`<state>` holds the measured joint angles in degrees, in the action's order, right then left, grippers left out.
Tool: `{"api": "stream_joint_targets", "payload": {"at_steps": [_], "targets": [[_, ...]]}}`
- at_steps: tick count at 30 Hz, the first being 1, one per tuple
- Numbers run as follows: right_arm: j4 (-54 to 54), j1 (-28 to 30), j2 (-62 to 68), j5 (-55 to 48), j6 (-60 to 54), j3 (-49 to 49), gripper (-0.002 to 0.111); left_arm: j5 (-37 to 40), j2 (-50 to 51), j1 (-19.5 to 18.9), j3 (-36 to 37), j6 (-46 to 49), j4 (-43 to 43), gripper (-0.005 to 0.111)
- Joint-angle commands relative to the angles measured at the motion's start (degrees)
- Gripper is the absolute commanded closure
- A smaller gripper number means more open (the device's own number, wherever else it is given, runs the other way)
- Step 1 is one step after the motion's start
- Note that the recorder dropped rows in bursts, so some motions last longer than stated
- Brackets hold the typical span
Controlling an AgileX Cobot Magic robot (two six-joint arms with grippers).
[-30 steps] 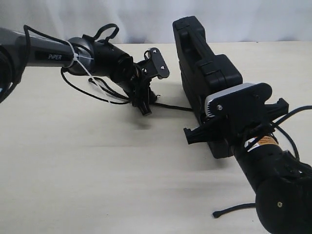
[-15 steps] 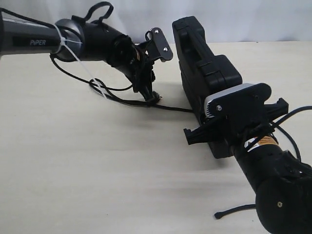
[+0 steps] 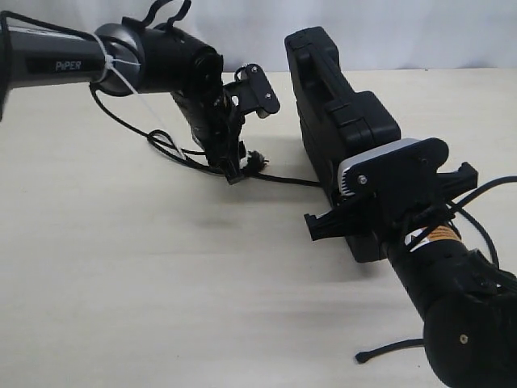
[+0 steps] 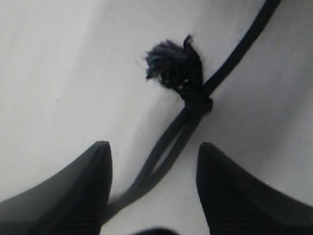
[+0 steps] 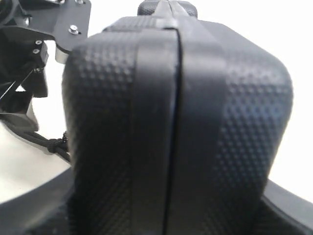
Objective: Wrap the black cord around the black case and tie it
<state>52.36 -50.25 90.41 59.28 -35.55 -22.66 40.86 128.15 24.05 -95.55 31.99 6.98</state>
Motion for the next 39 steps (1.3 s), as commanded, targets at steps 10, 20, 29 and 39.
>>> {"api": "stream_joint_targets", "payload": {"at_steps": [10, 20, 29, 39], "targets": [[-0.5, 0.2, -0.3, 1.8, -1.7, -0.3, 0.104, 23.0, 8.5, -3.3, -19.1, 26.1, -25.5, 0.054], [-0.5, 0.2, -0.3, 1.8, -1.8, -0.3, 0.104, 14.7, 12.7, -3.3, -19.1, 30.9, -24.8, 0.054], [-0.5, 0.2, -0.3, 1.8, -1.8, -0.3, 0.104, 16.9, 13.6, -3.3, -19.1, 30.8, -21.5, 0.081], [0.3, 0.2, -0.3, 1.7, -1.8, -0.3, 0.104, 25.5, 13.6, -3.3, -19.1, 23.0, -6.4, 0.107]]}}
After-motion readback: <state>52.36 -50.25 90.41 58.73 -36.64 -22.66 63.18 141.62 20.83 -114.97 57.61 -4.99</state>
